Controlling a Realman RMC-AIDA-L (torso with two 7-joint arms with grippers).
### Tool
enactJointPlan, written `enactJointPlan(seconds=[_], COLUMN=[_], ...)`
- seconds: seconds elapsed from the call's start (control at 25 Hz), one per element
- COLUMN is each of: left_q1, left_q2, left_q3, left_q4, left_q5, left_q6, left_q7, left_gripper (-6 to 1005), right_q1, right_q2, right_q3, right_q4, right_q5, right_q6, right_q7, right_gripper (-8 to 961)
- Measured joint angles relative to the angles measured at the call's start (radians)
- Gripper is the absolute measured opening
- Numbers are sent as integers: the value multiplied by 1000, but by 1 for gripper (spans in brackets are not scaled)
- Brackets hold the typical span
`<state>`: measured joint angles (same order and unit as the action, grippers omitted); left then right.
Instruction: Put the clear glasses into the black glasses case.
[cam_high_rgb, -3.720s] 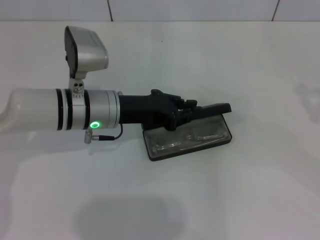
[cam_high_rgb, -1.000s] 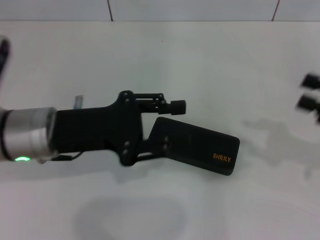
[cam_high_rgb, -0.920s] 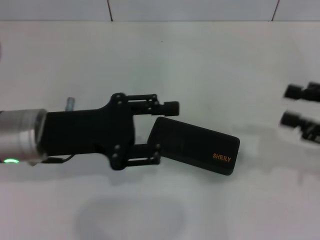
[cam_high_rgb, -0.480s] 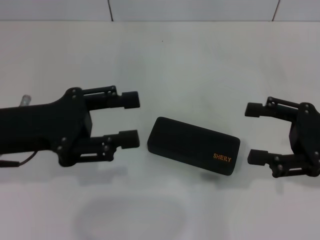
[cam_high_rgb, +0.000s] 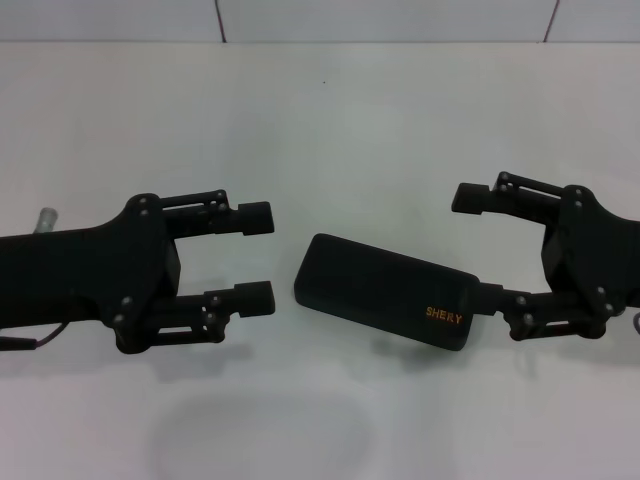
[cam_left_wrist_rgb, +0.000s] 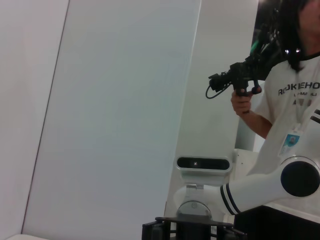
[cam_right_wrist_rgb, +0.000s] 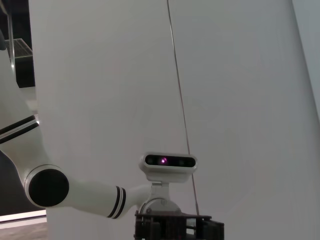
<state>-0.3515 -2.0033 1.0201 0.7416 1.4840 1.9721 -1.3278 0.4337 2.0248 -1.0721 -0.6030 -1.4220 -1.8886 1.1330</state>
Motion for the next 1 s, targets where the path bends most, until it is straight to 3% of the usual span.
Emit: enactJointPlan(seconds=[0.8, 1.0], left_q1=[11, 11], left_q2=[0, -4], left_q3=[-1, -36], left_q4=[-1, -4], left_q5=[2, 14], left_q6=[-7, -9], left_q7=[1, 1], left_gripper=[698, 698], right_q1=[7, 8], right_q2=[-1, 0], right_q3=[6, 6], right_q4=[6, 8], right_q5=[3, 3], right_q6=[13, 15], right_q7=[-3, -3], right_gripper=[884, 884])
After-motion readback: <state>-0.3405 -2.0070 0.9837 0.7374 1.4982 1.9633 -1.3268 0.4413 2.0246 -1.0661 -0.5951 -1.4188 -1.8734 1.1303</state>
